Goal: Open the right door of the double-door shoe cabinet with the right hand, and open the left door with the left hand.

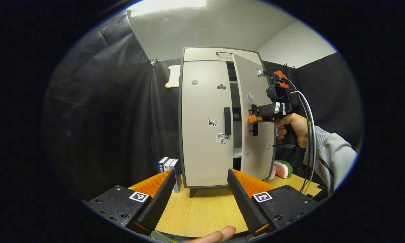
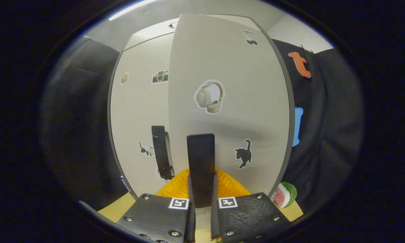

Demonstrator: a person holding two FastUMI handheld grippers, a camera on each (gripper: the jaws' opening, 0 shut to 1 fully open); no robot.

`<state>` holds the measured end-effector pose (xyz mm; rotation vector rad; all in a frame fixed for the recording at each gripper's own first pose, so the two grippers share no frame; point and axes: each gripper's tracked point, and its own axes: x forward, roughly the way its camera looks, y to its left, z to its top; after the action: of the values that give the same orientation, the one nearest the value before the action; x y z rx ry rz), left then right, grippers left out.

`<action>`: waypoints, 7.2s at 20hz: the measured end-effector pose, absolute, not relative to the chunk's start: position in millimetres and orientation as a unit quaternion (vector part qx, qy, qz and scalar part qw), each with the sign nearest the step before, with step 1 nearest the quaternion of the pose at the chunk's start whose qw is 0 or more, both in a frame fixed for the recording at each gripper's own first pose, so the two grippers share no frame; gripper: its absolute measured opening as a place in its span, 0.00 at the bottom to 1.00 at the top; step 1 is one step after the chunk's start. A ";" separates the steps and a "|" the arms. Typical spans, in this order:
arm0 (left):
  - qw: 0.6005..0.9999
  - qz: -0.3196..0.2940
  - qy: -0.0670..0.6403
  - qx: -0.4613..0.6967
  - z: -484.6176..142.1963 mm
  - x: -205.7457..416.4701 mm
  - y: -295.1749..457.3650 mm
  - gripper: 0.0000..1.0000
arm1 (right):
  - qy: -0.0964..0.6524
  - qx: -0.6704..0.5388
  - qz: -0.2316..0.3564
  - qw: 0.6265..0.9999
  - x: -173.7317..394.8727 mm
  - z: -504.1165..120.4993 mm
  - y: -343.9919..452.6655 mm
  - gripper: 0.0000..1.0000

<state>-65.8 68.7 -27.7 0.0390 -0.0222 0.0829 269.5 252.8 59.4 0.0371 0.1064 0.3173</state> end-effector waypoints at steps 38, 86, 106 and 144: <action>1.000 -0.014 0.002 0.009 -48.5 -42.1 -17.1 0.96 | 0.018 0.104 0.135 0.985 274.6 71.7 105.3 0.01; 0.999 -0.031 0.026 -0.010 48.5 315.9 -2.7 0.28 | -0.044 0.084 0.060 0.994 10.4 -93.6 57.5 0.99; 0.999 -0.007 0.043 0.018 51.1 200.7 30.6 0.22 | -0.018 0.063 0.054 0.996 -24.9 -95.2 73.1 0.99; 0.999 0.032 0.016 -0.016 55.7 106.9 219.1 0.00 | -0.030 0.024 0.110 0.993 -64.0 -99.1 153.8 0.99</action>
<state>106.9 219.1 55.7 -0.0321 0.0314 0.0634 -64.0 153.8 -99.1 0.0481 -0.0611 0.2200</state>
